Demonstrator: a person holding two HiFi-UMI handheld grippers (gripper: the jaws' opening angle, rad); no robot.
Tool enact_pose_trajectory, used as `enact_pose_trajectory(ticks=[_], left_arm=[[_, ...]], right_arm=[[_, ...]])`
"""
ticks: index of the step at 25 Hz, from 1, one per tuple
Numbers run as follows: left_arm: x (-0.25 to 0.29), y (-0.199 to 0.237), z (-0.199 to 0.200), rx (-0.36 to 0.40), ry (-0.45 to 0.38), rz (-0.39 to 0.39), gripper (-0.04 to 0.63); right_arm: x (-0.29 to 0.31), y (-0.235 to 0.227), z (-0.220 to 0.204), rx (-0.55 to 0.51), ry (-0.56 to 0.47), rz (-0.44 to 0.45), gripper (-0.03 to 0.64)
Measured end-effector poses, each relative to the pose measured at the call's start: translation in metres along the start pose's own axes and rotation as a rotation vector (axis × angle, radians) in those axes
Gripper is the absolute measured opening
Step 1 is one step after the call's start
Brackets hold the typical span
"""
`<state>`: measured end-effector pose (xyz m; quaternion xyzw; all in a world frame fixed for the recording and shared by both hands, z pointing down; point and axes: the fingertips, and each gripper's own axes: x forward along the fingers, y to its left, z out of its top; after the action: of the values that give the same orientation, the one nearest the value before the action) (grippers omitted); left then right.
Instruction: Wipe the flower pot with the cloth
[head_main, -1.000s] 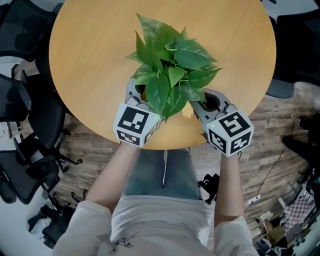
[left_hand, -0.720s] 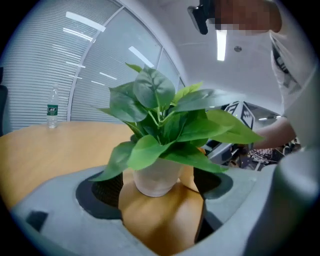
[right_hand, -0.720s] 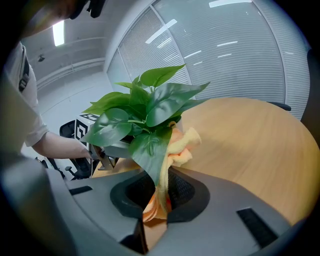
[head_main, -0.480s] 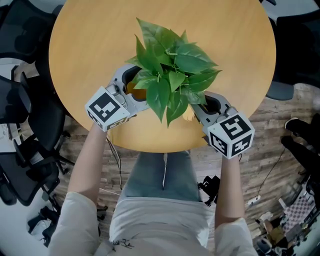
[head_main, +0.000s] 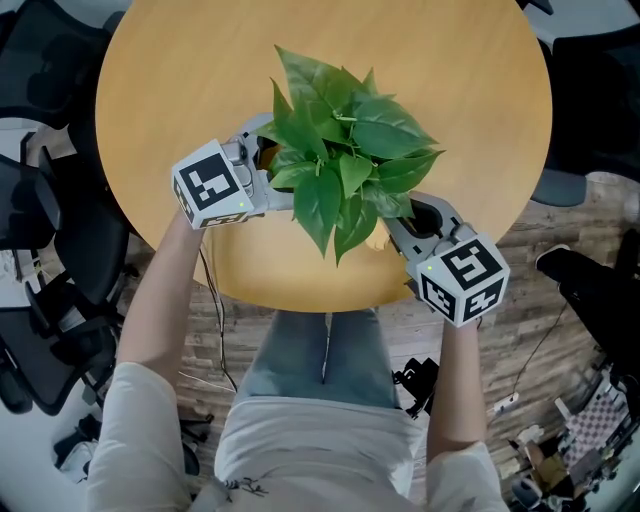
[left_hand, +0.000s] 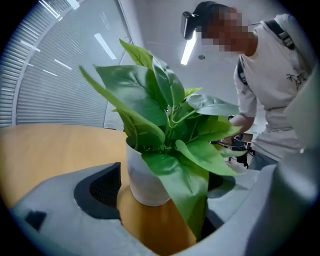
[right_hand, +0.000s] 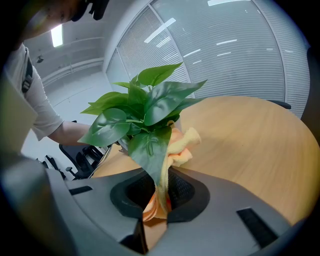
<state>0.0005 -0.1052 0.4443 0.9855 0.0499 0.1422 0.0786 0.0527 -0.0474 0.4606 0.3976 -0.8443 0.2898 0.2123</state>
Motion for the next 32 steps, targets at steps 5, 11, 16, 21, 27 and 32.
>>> enact_pose_trajectory(ticks=[5, 11, 16, 21, 27, 32], left_arm=[[0.005, -0.003, 0.006, -0.014, -0.029, -0.025, 0.445], [0.005, -0.002, 0.004, -0.023, -0.037, -0.009, 0.440], [0.005, -0.002, 0.005, -0.034, -0.052, 0.041, 0.439], [0.009, -0.002, 0.006, -0.050, -0.071, 0.132, 0.437], [0.009, -0.003, 0.004, -0.072, -0.087, 0.218, 0.437], [0.011, -0.004, 0.005, -0.086, -0.087, 0.262, 0.436]], right_arm=[[-0.001, 0.000, -0.001, 0.004, 0.000, -0.003, 0.049], [-0.009, -0.020, 0.001, 0.021, -0.015, -0.058, 0.049], [-0.006, -0.036, 0.008, 0.024, -0.016, -0.127, 0.049], [0.003, -0.028, 0.012, 0.020, -0.018, -0.107, 0.049], [0.004, -0.023, 0.011, 0.018, -0.015, -0.097, 0.049], [0.001, -0.021, 0.009, 0.020, -0.016, -0.092, 0.049]])
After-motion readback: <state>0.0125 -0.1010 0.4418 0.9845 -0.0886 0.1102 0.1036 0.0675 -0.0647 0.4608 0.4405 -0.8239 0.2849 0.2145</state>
